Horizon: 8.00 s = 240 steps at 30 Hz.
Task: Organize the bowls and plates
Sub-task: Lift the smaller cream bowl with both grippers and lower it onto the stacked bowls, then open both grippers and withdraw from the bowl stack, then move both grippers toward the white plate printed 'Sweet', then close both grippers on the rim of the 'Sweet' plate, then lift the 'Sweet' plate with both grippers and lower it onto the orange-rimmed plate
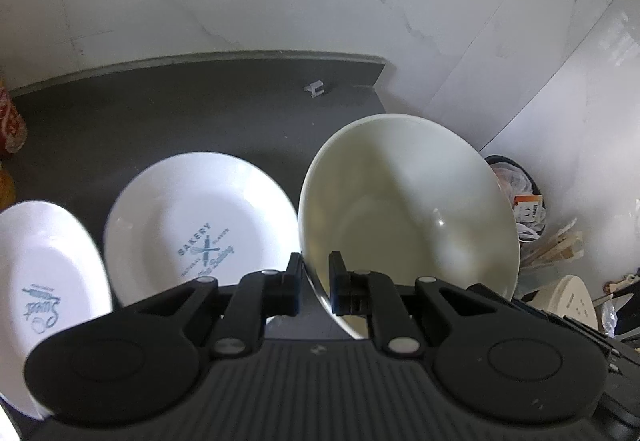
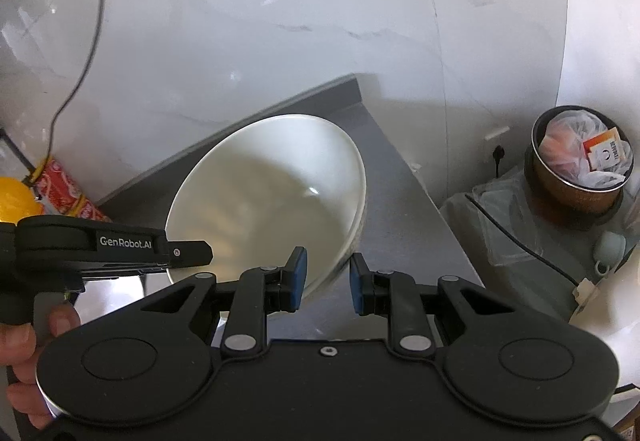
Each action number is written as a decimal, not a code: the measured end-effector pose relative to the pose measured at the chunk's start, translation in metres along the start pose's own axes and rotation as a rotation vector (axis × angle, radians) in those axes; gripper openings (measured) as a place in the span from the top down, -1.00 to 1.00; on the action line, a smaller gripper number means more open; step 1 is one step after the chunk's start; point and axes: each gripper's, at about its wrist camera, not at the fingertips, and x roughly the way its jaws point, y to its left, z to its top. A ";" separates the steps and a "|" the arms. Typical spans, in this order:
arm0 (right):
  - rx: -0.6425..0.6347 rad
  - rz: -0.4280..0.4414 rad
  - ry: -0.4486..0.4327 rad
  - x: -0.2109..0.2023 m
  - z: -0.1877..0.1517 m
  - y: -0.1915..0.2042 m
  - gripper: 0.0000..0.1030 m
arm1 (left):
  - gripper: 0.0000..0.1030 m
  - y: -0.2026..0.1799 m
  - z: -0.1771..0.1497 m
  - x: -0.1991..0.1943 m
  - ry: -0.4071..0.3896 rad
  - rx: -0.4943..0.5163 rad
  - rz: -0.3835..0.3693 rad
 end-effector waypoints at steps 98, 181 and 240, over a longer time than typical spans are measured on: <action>-0.261 0.082 0.212 -0.055 -0.084 0.042 0.79 | 0.63 0.081 -0.123 -0.105 0.011 -0.169 0.171; -0.003 -0.058 0.407 0.148 -0.071 0.216 0.63 | 0.74 0.326 -0.056 -0.023 0.081 -0.360 0.129; -0.554 0.384 0.323 0.055 -0.129 0.301 0.77 | 0.77 0.339 -0.202 -0.184 -0.099 -0.741 0.394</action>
